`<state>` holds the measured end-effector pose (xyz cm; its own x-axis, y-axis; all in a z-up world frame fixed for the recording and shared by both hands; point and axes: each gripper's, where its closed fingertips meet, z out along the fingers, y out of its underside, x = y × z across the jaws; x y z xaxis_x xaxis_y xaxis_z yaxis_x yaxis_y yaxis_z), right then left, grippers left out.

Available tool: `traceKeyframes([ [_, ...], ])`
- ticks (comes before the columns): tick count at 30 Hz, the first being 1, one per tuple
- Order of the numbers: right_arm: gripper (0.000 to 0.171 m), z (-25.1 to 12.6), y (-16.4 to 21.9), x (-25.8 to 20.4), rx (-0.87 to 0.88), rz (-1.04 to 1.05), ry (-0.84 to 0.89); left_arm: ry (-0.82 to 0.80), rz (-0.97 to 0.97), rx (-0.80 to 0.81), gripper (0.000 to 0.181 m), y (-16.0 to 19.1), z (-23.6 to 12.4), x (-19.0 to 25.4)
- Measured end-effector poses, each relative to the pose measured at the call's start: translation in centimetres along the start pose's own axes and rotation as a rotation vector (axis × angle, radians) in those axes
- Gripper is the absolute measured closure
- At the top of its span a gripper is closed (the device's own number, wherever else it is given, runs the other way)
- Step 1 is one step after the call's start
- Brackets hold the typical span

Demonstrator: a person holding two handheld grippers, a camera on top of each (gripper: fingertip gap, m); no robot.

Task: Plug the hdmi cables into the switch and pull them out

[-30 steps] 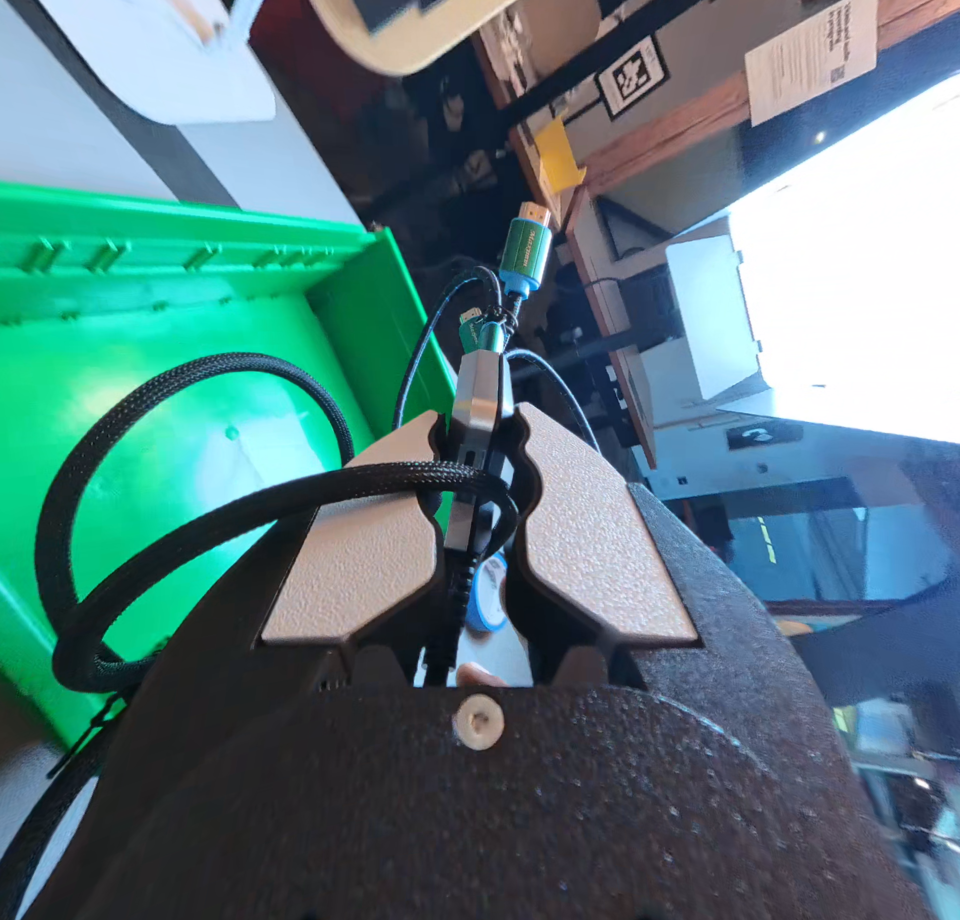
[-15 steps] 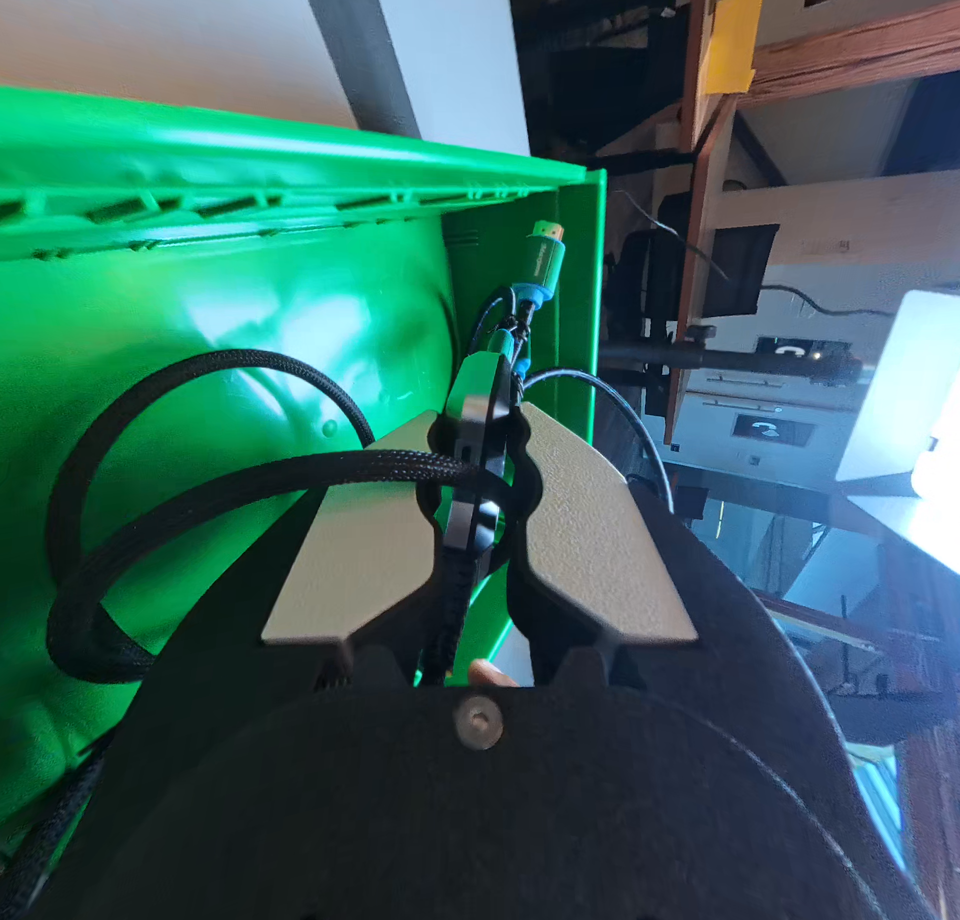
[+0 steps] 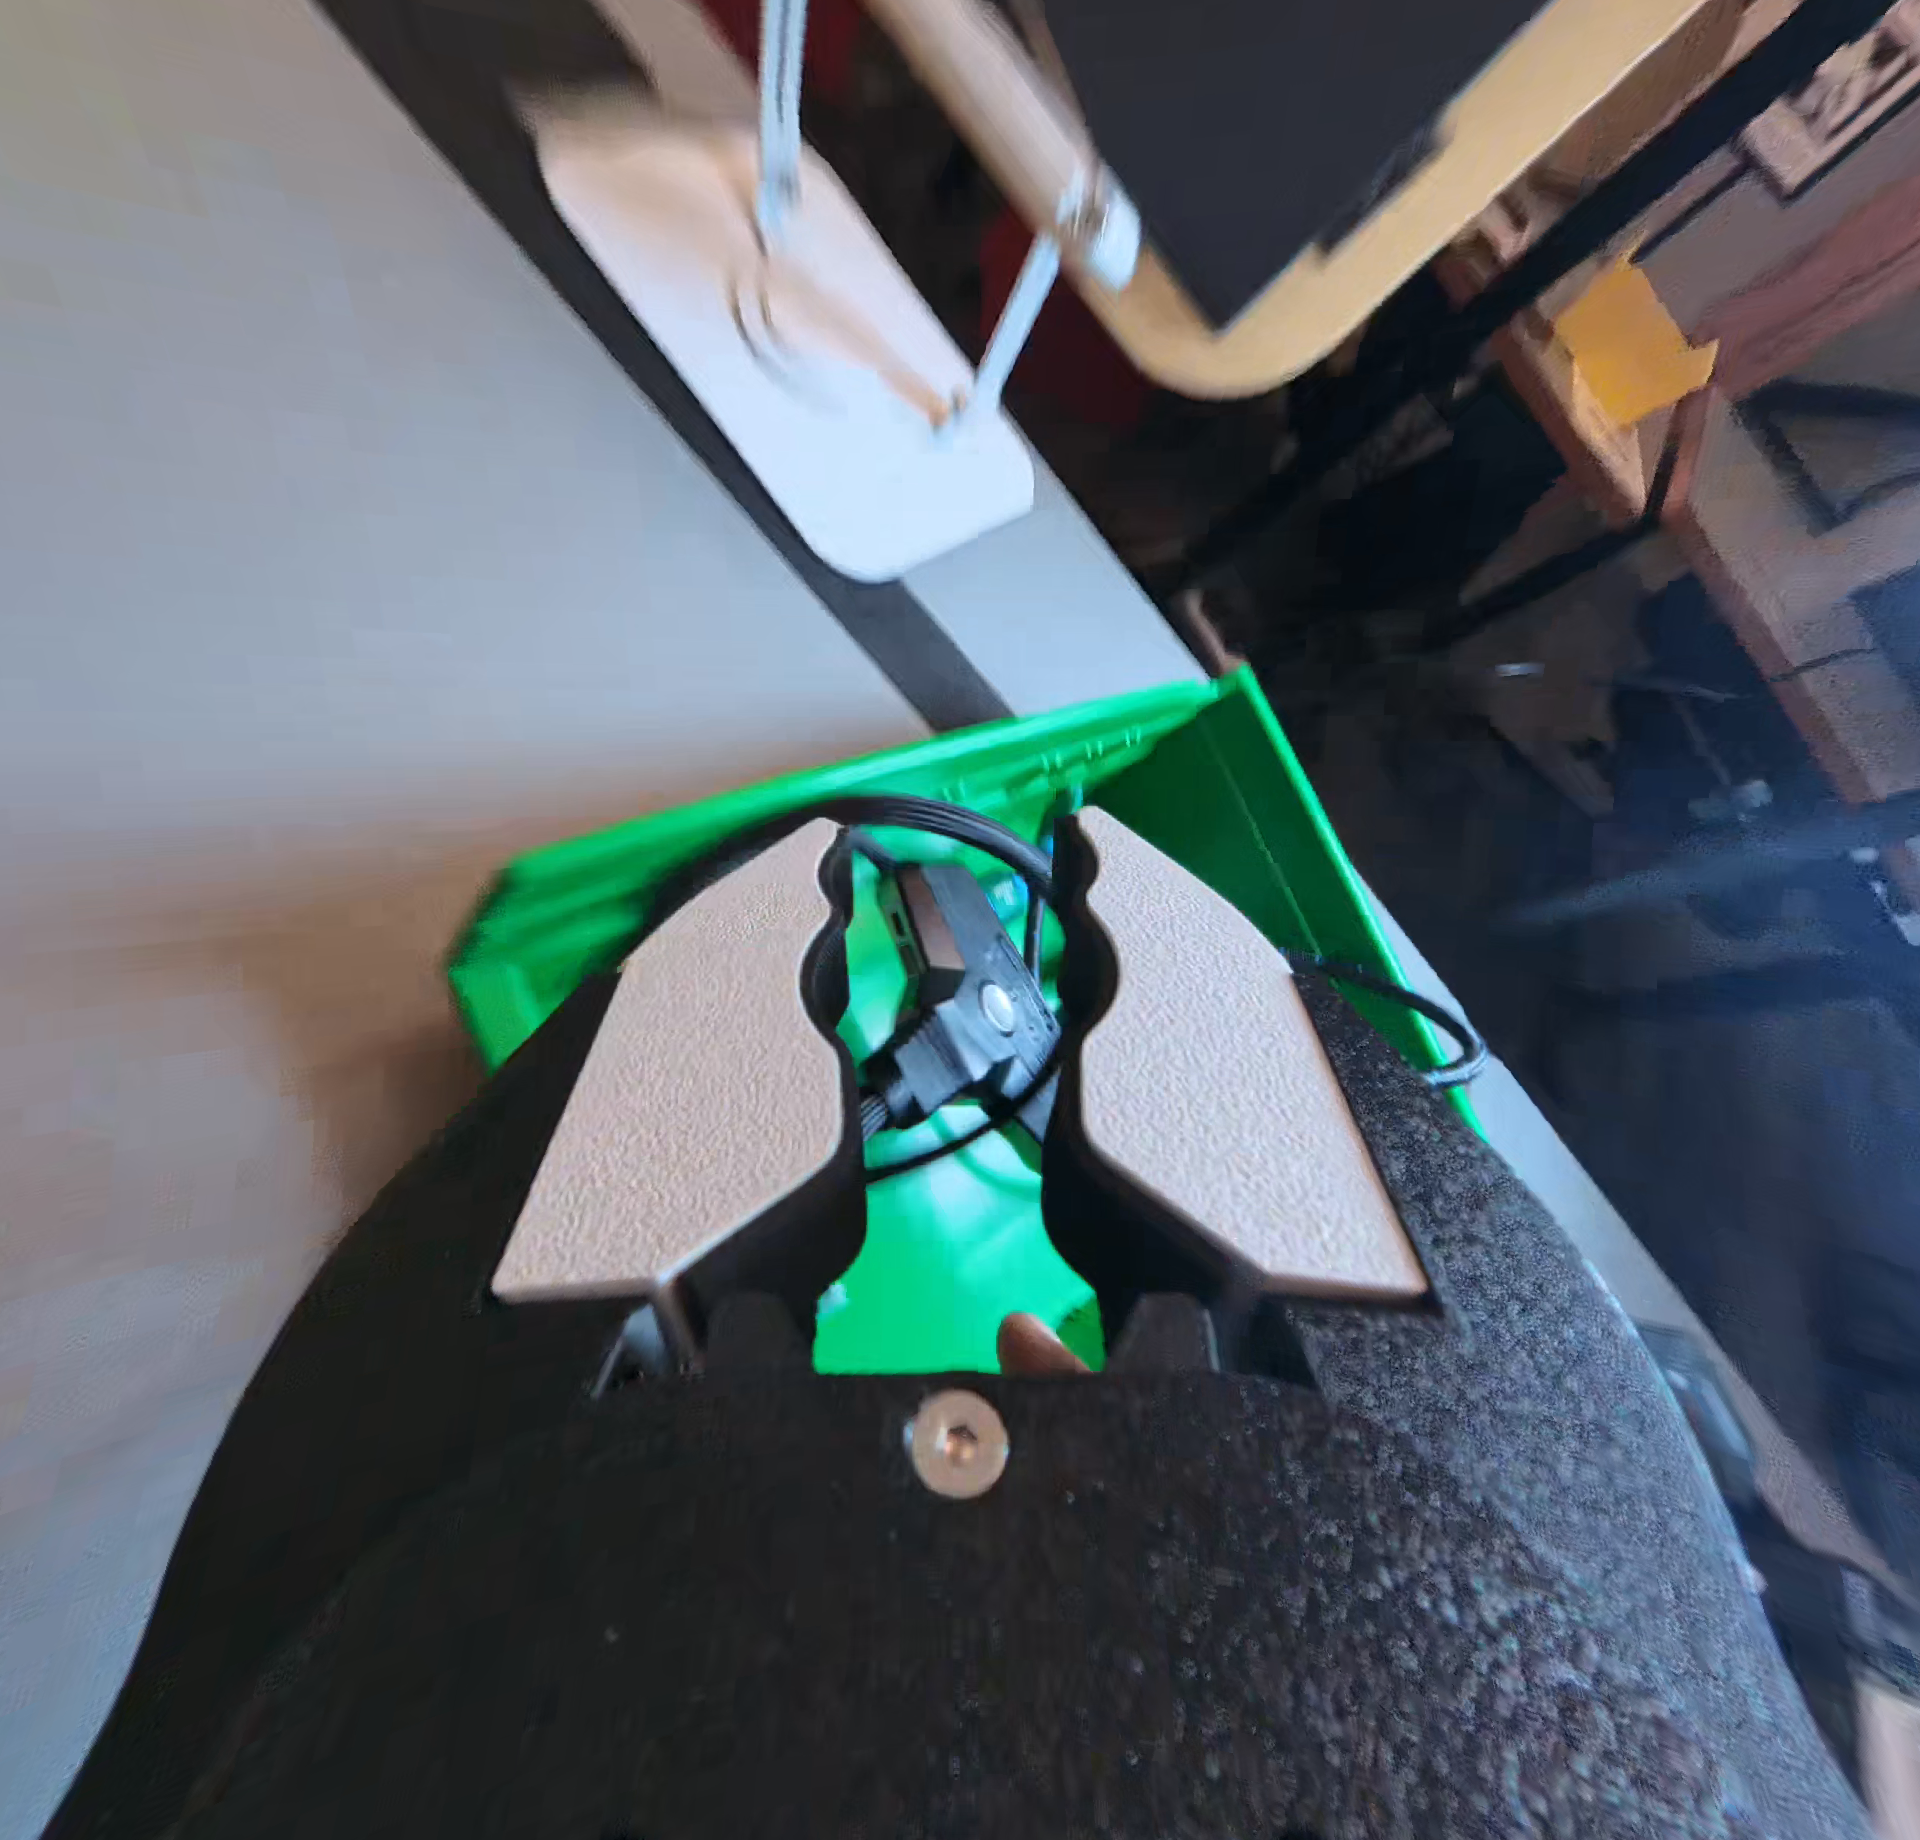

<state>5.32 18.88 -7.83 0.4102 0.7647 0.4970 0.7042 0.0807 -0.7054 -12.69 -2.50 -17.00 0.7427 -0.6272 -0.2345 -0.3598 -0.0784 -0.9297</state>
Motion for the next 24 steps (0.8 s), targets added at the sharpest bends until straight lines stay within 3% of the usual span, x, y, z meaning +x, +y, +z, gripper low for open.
traceKeyframes([
  [2, 0.134, -3.7, -2.7, -1.5, 0.184, 0.076, -0.002, -0.021, -0.006, 0.014, 0.145, -0.4, -0.3, -0.4],
  [5, 0.138, -7.5, -3.9, -5.3, 0.354, 0.104, 0.003, -0.060, -0.042, 0.051, 0.145, -1.5, -1.3, -1.5],
  [10, 0.138, -5.4, -3.0, -12.7, 0.408, 0.183, -0.223, -0.218, -0.070, 0.123, 0.143, -4.5, -4.5, -6.2],
  [15, 0.137, -2.4, -4.0, -11.7, 0.546, 0.373, -0.272, -0.400, -0.135, 0.140, 0.136, -6.9, -9.9, -12.7],
  [20, 0.136, -2.6, -2.8, -10.9, 0.619, 0.503, -0.308, -0.591, -0.155, 0.049, 0.135, -6.3, -16.1, -20.2],
  [24, 0.136, -3.7, -2.2, -11.0, 0.613, 0.537, -0.359, -0.648, -0.193, -0.147, 0.134, -2.9, -18.7, -26.2],
])
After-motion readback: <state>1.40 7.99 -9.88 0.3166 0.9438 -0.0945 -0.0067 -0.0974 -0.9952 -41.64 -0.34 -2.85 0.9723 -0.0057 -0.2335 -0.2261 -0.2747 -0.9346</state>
